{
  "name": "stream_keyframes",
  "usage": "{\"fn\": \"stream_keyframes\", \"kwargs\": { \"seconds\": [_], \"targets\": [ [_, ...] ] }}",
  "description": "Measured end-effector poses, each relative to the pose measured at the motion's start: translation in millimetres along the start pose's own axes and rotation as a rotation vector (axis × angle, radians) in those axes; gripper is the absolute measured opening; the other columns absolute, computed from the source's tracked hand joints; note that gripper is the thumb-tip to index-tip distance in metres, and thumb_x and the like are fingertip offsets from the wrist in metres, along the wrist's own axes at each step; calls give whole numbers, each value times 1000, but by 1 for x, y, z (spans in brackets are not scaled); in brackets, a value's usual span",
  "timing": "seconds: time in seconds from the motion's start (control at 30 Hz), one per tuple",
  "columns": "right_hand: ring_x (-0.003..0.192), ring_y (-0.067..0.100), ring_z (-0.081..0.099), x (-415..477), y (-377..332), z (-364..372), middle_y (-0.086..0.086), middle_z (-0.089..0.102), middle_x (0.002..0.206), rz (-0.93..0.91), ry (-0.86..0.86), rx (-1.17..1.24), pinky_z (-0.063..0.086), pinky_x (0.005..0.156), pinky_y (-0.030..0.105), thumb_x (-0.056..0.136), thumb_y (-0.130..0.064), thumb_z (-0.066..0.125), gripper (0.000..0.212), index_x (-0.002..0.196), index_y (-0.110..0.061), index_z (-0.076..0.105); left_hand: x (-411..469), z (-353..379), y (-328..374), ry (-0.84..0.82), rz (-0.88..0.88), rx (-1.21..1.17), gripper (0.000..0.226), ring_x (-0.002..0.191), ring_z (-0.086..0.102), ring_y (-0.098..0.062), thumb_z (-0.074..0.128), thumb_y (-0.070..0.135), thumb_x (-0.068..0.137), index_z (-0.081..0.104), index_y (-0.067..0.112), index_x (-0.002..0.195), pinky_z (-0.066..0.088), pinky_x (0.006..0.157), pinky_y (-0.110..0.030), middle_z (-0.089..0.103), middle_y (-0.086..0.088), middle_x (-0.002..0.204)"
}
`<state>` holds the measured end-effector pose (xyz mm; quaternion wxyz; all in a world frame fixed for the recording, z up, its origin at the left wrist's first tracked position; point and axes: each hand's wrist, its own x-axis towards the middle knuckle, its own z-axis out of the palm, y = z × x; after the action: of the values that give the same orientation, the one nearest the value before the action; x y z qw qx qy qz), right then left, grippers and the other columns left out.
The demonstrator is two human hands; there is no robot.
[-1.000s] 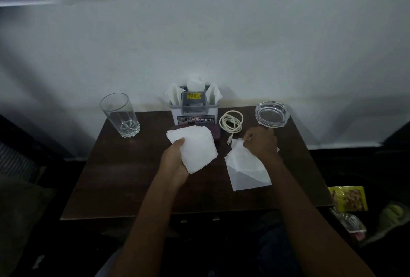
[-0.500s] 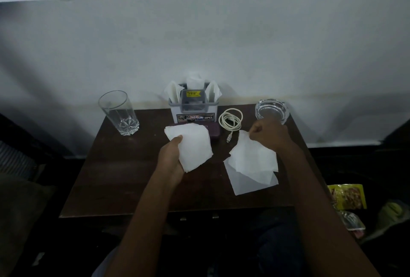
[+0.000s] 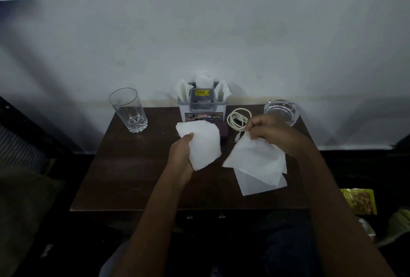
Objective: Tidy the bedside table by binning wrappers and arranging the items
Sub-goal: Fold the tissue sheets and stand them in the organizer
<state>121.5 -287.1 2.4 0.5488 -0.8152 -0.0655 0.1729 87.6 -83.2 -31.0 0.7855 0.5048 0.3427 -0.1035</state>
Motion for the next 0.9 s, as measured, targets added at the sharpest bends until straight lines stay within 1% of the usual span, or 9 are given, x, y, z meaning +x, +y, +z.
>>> {"fn": "stream_keyframes", "kwargs": {
  "seconds": [0.1,0.2,0.3,0.47,0.57,0.67,0.7,0.8,0.9],
  "targets": [
    [60,13,48,3,-13,13,1,53,62,-45,-51,336,39,57,22,79,11,51,30,62,-13,61,-1,8,-3,-51,-37,-35,35,106,56,-32,44,24,97,53,2,122,48,83,-42,59,-13,116],
    [59,13,49,14,-21,37,1,53,64,-54,149,504,38,56,23,78,7,54,26,62,-14,59,-3,14,-6,-94,-30,-63,24,78,56,-20,37,19,99,55,9,88,46,69,-30,57,-7,88],
    [66,14,52,24,-21,59,2,59,68,-6,394,477,42,62,24,78,3,57,18,68,-10,63,-12,20,-5,-176,-4,-103,24,73,55,-16,34,17,99,52,12,84,46,67,-27,56,-5,85],
    [69,8,52,29,-19,72,3,61,77,-1,552,340,40,61,17,78,2,59,13,88,-4,67,-24,17,2,-187,57,-267,48,99,60,-21,29,41,100,49,10,129,46,79,-33,59,-9,123],
    [69,5,52,29,-19,74,6,63,84,-18,569,296,40,59,11,78,3,59,18,93,-3,66,-22,12,-2,-255,178,-322,47,88,59,-19,25,47,98,56,12,104,46,84,-36,67,-4,96],
    [70,4,52,30,-19,75,6,63,87,-17,570,281,39,60,12,79,3,60,20,97,-3,65,8,-1,-7,147,331,24,39,76,55,-17,18,18,103,48,5,82,46,93,-35,64,-5,75],
    [69,4,53,30,-19,75,6,63,87,-18,574,284,39,60,12,79,3,60,20,97,-3,65,-3,-3,-7,-68,263,-21,40,76,56,-16,23,25,103,50,4,81,43,100,-36,62,-4,77],
    [67,5,53,30,-19,74,6,63,83,-39,592,265,41,59,11,78,3,60,20,96,-3,65,-13,16,-3,-228,88,-220,54,102,58,-20,29,59,92,55,17,114,40,105,-42,62,-2,109],
    [61,4,50,30,-20,71,5,61,74,-92,623,158,37,53,2,76,3,59,19,94,-2,65,-8,11,-1,-375,46,-321,68,108,57,-25,22,62,92,47,16,134,40,100,-44,58,-9,124]
  ]
}}
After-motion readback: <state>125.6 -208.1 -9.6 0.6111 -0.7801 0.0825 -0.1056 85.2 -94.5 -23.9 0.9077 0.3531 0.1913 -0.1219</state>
